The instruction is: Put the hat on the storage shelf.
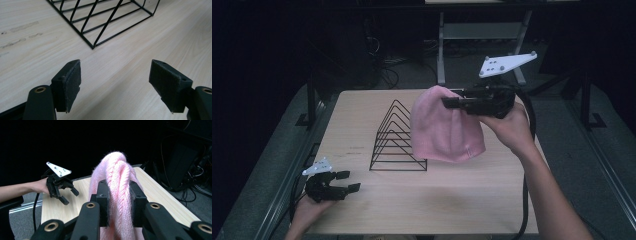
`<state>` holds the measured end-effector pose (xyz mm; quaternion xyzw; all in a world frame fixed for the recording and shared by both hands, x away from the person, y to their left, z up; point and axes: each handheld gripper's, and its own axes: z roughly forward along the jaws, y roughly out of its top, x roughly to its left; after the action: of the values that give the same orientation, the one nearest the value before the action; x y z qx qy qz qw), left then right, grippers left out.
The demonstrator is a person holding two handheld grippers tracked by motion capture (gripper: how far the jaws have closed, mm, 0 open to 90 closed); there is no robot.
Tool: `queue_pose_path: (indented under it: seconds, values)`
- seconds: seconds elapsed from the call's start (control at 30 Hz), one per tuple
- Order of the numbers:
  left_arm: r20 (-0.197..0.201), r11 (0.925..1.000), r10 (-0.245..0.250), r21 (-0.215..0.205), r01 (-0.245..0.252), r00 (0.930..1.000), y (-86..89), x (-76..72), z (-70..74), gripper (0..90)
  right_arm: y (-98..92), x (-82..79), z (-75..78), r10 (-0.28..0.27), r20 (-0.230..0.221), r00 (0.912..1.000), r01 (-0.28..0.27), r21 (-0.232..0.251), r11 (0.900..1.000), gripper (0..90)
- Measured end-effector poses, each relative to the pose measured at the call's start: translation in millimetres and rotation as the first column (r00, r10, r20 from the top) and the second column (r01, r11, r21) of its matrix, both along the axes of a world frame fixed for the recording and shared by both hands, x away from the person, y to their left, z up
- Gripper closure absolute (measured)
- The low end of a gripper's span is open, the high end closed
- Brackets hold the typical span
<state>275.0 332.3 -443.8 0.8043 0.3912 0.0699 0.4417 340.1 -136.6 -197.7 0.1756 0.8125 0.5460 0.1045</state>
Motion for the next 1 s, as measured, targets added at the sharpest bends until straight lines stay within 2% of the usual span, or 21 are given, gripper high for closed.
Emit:
queue_pose_path:
  seconds: [0.13,0.33,0.53,0.6,0.73,0.93,1.0]
  values:
    - [0.002,0.9998,-0.01,-0.018,0.01,0.9999,0.7,1.0,3.7,26.0,10.3,3.6,3.4,0.012,0.012,0.9999,-0.012,-0.001,1.0,74.1]
    - [0.028,0.9979,-0.04,-0.05,0.041,0.9988,-0.5,5.3,19.5,26.9,24.8,9.3,10.8,0.025,0.024,0.9994,-0.025,0.001,1.0,74.1]
    - [0.045,0.9962,-0.073,-0.044,0.075,0.9963,-6.5,8.6,30.8,26.9,35.5,13.6,17.2,0.027,0.037,0.9989,-0.027,0.005,1.0,74.1]
    - [0.059,0.9941,-0.103,-0.028,0.105,0.9929,-10.8,12.5,38.1,26.8,41.3,17.8,19.1,0.026,0.045,0.9987,-0.026,0.007,1.0,74.0]
    - [0.069,0.9909,-0.132,-0.017,0.133,0.9889,-16.2,17.4,46.2,26.8,50.2,23.5,20.3,0.03,0.045,0.9986,-0.031,0.017,0.999,74.0]
    - [0.079,0.9859,-0.165,-0.013,0.167,0.9831,-24.3,25.4,59.4,26.8,66.7,31.6,21.0,0.046,0.033,0.9984,-0.046,0.014,0.999,74.0]
    - [0.081,0.9837,-0.176,-0.025,0.178,0.9812,-27.4,28.4,64.1,26.7,72.0,33.9,21.9,0.053,0.042,0.9977,-0.053,0.008,0.999,74.0]
